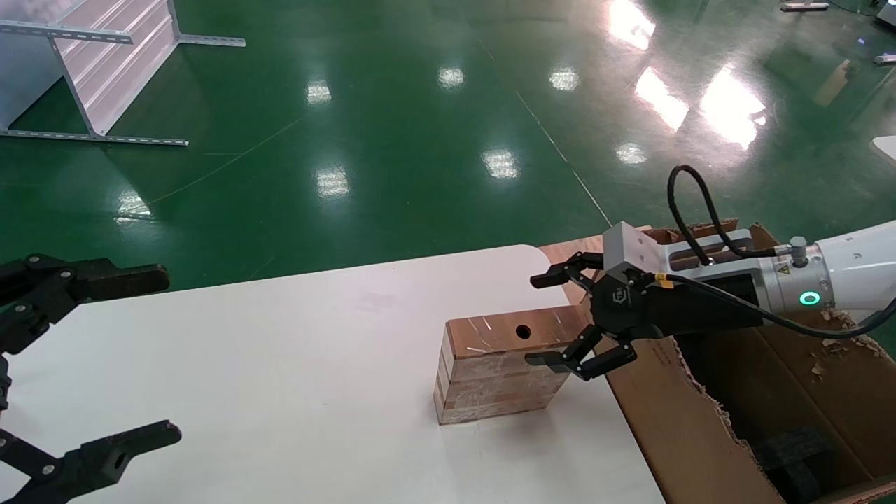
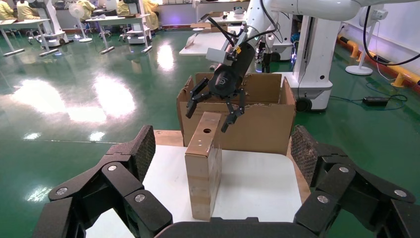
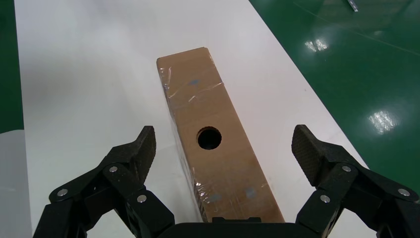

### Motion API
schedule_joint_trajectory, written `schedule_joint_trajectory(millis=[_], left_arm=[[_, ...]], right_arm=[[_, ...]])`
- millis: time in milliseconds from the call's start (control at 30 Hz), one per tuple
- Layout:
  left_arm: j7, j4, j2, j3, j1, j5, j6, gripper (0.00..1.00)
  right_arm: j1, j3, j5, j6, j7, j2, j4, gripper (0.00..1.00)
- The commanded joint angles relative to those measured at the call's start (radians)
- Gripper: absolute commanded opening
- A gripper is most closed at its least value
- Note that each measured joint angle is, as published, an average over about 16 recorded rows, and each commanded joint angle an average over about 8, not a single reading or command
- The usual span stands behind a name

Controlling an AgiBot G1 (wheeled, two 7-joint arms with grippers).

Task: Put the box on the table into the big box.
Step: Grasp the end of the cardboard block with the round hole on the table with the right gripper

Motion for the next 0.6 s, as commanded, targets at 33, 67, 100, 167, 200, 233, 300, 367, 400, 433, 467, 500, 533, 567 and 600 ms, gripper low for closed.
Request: schedule_joint_trajectory(millis=[33,67,100,167,200,233,300,367,400,433,467,500,533,567,600], left_arm=[[0.0,0.0,0.0,0.0,0.0,0.0,0.0,1.0],[0.0,0.0,0.0,0.0,0.0,0.0,0.0,1.0],[0.0,0.0,0.0,0.0,0.0,0.0,0.0,1.0],[0.0,0.0,0.0,0.0,0.0,0.0,0.0,1.0],[0.0,0.0,0.0,0.0,0.0,0.0,0.0,1.0],[0.0,0.0,0.0,0.0,0.0,0.0,0.0,1.0],[0.0,0.0,0.0,0.001,0.0,0.0,0.0,1.0],[0.0,0.0,0.0,0.001,0.0,-0.001,0.0,1.0],[0.0,0.0,0.0,0.001,0.0,-0.001,0.0,1.0],[0.0,0.0,0.0,0.001,0.0,-0.001,0.0,1.0],[0.0,0.0,0.0,0.001,0.0,-0.001,0.0,1.0],[0.0,0.0,0.0,0.001,0.0,-0.001,0.0,1.0],[0.001,0.0,0.0,0.001,0.0,-0.001,0.0,1.0],[0.001,0.0,0.0,0.001,0.0,-0.001,0.0,1.0],[0.001,0.0,0.0,0.001,0.0,-0.001,-0.001,1.0]], right_arm=[[0.004,-0.013,0.006,0.0,-0.001,0.001,0.002,1.0],[0.006,-0.019,0.009,0.0,-0.002,0.001,0.002,1.0],[0.008,-0.026,0.012,0.001,-0.003,0.001,0.003,1.0],[0.011,-0.038,0.017,0.001,-0.005,0.0,0.003,1.0],[0.013,-0.044,0.02,0.002,-0.006,-0.001,0.003,1.0],[0.014,-0.05,0.022,0.002,-0.007,-0.001,0.003,1.0],[0.018,-0.061,0.026,0.003,-0.01,-0.001,0.001,1.0],[0.021,-0.072,0.029,0.003,-0.012,-0.001,-0.001,1.0],[0.023,-0.078,0.031,0.003,-0.013,-0.001,-0.002,1.0],[0.024,-0.084,0.032,0.003,-0.013,-0.001,-0.003,1.0],[0.026,-0.089,0.033,0.004,-0.014,-0.001,-0.004,1.0],[0.028,-0.094,0.034,0.004,-0.015,0.0,-0.005,1.0],[0.029,-0.1,0.035,0.004,-0.016,0.0,-0.007,1.0],[0.031,-0.104,0.037,0.005,-0.018,0.0,-0.008,1.0],[0.032,-0.109,0.038,0.005,-0.019,0.0,-0.01,1.0]])
